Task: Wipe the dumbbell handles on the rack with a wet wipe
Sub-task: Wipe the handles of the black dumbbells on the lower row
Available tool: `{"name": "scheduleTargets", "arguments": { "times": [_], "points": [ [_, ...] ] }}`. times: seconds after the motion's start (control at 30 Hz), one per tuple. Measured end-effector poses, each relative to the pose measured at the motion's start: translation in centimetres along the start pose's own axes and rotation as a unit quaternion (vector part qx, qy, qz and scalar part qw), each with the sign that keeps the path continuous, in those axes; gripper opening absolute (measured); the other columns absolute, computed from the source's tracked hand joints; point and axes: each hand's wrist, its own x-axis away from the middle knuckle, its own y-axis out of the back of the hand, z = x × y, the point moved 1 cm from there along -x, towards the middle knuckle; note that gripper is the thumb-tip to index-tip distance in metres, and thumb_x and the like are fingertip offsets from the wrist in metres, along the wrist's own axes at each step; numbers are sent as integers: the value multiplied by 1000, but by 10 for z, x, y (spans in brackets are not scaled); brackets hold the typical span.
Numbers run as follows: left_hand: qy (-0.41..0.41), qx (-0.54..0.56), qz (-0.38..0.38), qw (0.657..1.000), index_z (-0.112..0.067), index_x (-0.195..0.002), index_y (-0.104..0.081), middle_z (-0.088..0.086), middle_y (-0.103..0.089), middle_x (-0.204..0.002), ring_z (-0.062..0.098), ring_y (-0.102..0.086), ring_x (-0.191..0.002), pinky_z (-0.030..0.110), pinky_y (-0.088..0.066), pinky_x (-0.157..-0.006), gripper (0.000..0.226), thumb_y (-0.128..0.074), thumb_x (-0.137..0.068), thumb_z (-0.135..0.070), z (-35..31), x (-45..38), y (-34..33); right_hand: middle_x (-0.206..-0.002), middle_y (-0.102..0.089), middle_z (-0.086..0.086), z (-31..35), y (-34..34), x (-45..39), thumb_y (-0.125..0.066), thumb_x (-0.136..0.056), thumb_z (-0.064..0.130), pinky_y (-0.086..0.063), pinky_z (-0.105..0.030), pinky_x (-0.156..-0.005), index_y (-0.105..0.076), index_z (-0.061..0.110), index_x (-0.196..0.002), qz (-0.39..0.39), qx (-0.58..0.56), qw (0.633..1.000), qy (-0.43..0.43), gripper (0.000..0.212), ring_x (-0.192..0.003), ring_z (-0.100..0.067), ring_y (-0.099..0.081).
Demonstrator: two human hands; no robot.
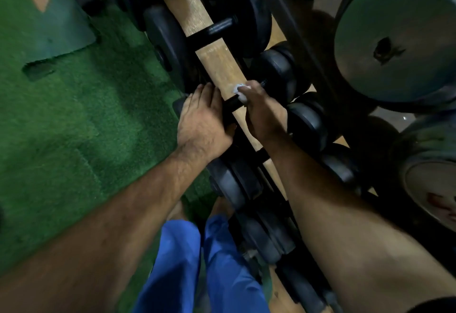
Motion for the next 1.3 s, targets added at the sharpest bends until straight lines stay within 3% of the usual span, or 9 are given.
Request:
{"name": "scheduleTargets", "arguments": {
  "times": [0.13,0.23,0.43,0.63,0.8,1.03,1.17,1.23,1.3],
  "points": [
    [-2,-9,29,1000,-5,-153,-22,14,-23,-160,27,-16,-149,39,-15,-122,103,-70,-75,-53,16,2,5,-117,-62,12,18,-5,-2,-49,-89,54,-51,-33,-89,-60,36,-114,-28,1,999,-41,33,-104,-16,-64],
    [2,-23,37,999,-5,-154,-16,13,-21,-160,26,-15,-149,40,-14,-123,109,-70,-75,-58,19,4,5,-107,-62,11,26,-6,13,-42,-96,55,-52,-35,-82,-56,34,-114,11,17,992,122,30,-96,-8,-64],
    [-1,-27,36,999,-4,-154,-15,14,-20,-160,26,-16,-149,39,-14,-123,111,-70,-75,-60,18,5,6,-116,-61,14,23,2,3,-38,-94,49,-52,-27,-79,-56,38,-120,-15,34,999,20,33,-95,-16,-66],
    [-4,-25,44,999,-5,-154,-14,13,-20,-161,26,-15,-149,40,-14,-123,111,-69,-76,-61,19,3,6,-136,-60,9,33,25,11,-43,-94,37,-42,-19,-89,-58,33,-136,67,17,983,172,44,-116,-3,-57],
    [-3,-29,41,999,-3,-154,-15,15,-21,-160,27,-16,-149,40,-15,-123,111,-71,-76,-59,18,5,6,-144,-53,13,23,9,17,-52,-96,39,-51,-34,-98,-53,36,-140,12,55,993,99,44,-123,-12,-59],
    [-11,-72,55,996,-2,-153,-13,17,-17,-160,29,-13,-150,41,-13,-122,108,-69,-79,-57,9,3,12,-138,-57,7,22,23,6,-41,-98,30,-43,-28,-100,-54,33,-139,55,115,987,98,44,-122,-16,-57],
    [-37,-63,58,996,-2,-152,-19,17,-21,-159,29,-14,-149,42,-12,-123,102,-69,-79,-54,5,-2,12,-130,-62,-4,20,19,0,-45,-99,18,-48,-19,-92,-58,19,-137,44,80,995,28,40,-115,-22,-60],
    [-27,-40,59,997,-3,-151,-23,17,-23,-158,29,-15,-149,41,-12,-123,100,-70,-78,-52,4,-6,11,-108,-63,-1,31,20,11,-51,-100,23,-35,1,-71,-63,11,-125,43,71,993,81,30,-90,-4,-55],
    [-28,-34,61,997,-3,-151,-24,17,-25,-158,29,-16,-149,41,-12,-123,98,-71,-78,-50,3,-8,10,-103,-66,0,34,27,17,-52,-100,29,-33,-5,-66,-66,16,-118,29,100,987,125,26,-83,-6,-55]
  ]
}}
